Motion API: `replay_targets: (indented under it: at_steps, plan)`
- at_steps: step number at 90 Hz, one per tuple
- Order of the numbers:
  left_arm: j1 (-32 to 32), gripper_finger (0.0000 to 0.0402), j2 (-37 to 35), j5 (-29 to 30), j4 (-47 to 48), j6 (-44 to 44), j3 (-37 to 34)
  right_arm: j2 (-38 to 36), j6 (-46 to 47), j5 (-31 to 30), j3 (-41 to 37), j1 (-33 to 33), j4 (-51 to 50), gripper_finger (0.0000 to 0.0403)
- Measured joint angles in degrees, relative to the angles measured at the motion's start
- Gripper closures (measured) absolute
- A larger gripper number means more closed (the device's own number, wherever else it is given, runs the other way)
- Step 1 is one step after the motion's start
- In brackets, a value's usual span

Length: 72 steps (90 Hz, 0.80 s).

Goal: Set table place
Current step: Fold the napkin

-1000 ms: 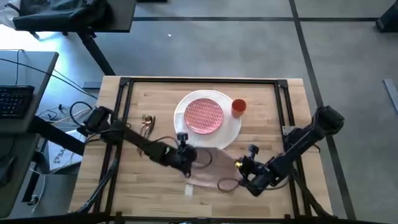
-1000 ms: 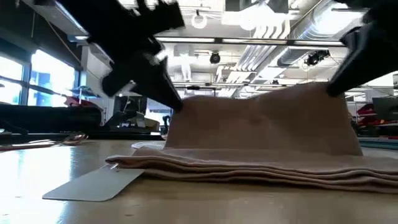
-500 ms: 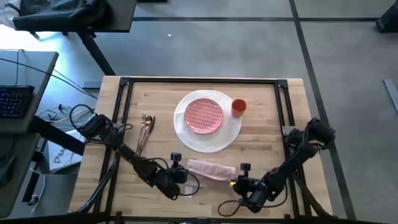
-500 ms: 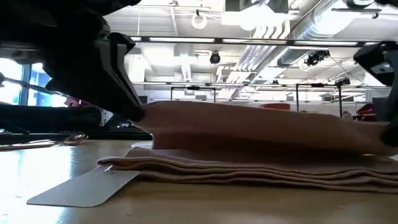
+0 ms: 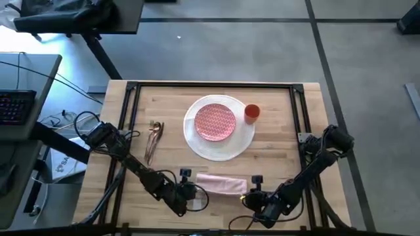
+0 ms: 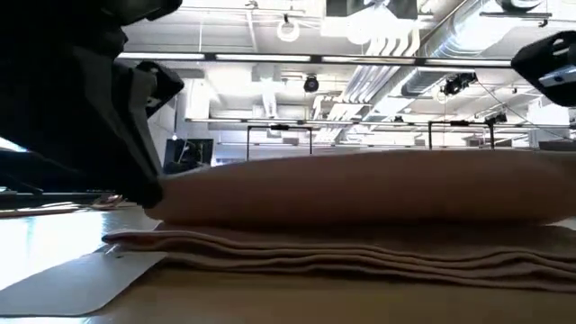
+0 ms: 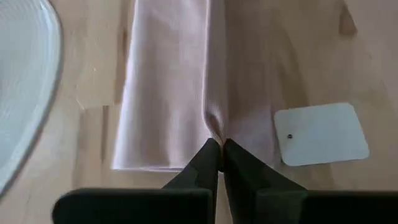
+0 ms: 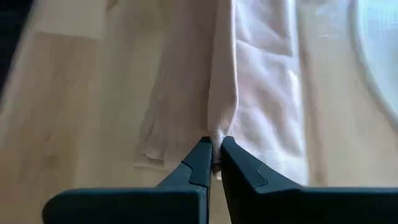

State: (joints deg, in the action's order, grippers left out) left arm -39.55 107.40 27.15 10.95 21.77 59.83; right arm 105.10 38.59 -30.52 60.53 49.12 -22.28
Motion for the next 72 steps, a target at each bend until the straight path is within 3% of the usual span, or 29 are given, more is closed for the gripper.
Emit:
replay_targets:
  at_steps: [13, 28, 41, 54, 63, 72]
  plan:
    - [-0.07, 0.0377, 0.08, -4.21, -0.55, -1.25, 0.00, 0.00, -1.83, 2.74, -0.30, 0.07, 0.74, 0.0354]
    - [-0.46, 0.0328, 0.01, -9.29, -1.23, -1.21, 0.00, 0.00, -4.30, 5.73, -0.30, 0.07, 1.78, 0.0284]
    - [-0.63, 0.0293, -2.51, -15.72, 4.78, 4.00, 0.70, -1.33, 0.69, 9.07, -0.30, 0.08, -0.70, 0.0236]
    - [-0.57, 0.0289, -6.16, -11.25, 12.79, 9.56, 3.69, -3.76, 2.41, -0.46, -0.30, 1.42, 0.47, 0.0223]
    - [1.29, 0.0301, -7.68, -5.92, 9.15, 8.74, 3.80, -4.72, 4.37, -4.60, -0.28, 0.32, 1.46, 0.0231]
    - [5.13, 0.0319, -6.39, -7.65, 3.64, 5.06, 3.80, -4.53, 5.25, -4.21, -1.51, -2.62, 4.50, 0.0250]
